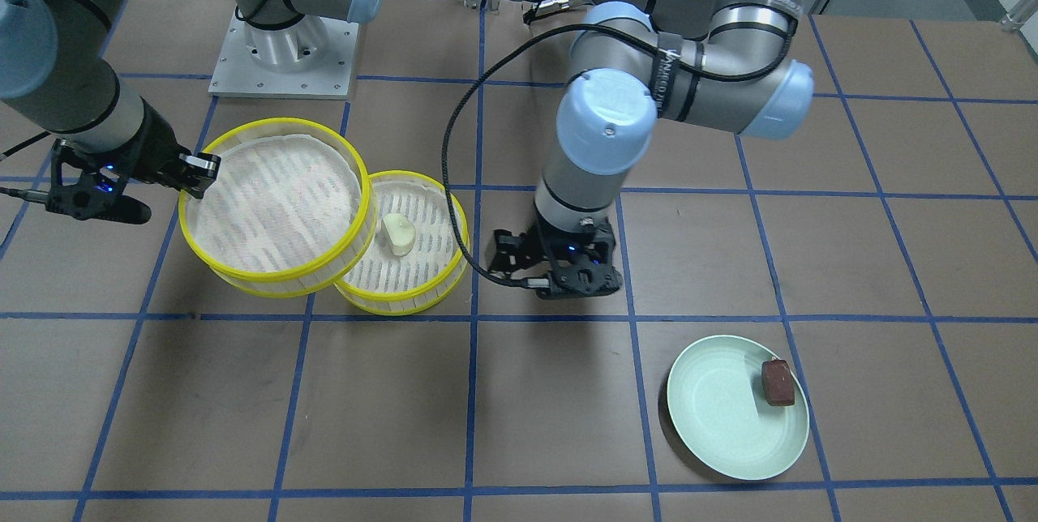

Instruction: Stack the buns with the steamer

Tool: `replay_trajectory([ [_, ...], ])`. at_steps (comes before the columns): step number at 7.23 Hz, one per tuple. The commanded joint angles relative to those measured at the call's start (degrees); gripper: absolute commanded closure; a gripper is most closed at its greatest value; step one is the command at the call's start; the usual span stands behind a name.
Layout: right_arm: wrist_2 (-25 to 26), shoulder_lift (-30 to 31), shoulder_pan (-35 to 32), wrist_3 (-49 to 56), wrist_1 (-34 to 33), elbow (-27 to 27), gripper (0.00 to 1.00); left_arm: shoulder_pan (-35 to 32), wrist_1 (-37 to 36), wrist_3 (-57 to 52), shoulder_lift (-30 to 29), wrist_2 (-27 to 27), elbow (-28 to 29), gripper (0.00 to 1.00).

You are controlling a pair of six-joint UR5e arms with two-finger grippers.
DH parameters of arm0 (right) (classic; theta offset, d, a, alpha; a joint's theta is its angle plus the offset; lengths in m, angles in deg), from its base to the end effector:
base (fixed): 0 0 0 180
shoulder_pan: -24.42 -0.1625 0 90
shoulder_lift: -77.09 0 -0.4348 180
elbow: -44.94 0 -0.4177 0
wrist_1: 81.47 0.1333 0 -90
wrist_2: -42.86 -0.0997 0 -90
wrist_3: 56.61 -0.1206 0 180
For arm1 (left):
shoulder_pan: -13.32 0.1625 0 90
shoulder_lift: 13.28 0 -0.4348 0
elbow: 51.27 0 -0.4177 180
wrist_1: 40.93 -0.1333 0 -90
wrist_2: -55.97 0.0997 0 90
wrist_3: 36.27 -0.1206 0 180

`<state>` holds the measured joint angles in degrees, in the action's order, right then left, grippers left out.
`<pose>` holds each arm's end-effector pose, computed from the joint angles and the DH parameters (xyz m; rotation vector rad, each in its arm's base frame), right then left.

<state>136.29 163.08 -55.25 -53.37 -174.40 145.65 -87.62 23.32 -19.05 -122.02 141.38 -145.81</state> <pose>0.0331 -0.5218 0.3519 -0.1815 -3.0841 -0.3277 -0.2596 -0.5896 0.2934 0.1646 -3.0488 0.0341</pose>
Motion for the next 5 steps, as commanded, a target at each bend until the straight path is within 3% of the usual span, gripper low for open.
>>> replay_trajectory([
  [1,0.44,-0.38,-6.17,-8.29,-2.76,3.58,1.0,10.62,0.35,-19.59,0.19,2.3,1.19,0.0],
  [4,0.53,-0.46,-13.04,-11.07,-14.87,10.79,1.0,20.85,-6.38,-38.63,-2.43,7.3,0.58,0.02],
  [5,-0.16,-0.9,-13.4,-10.02,-17.18,11.69,1.0,21.21,-7.2,-39.28,-4.45,13.92,0.4,0.03],
])
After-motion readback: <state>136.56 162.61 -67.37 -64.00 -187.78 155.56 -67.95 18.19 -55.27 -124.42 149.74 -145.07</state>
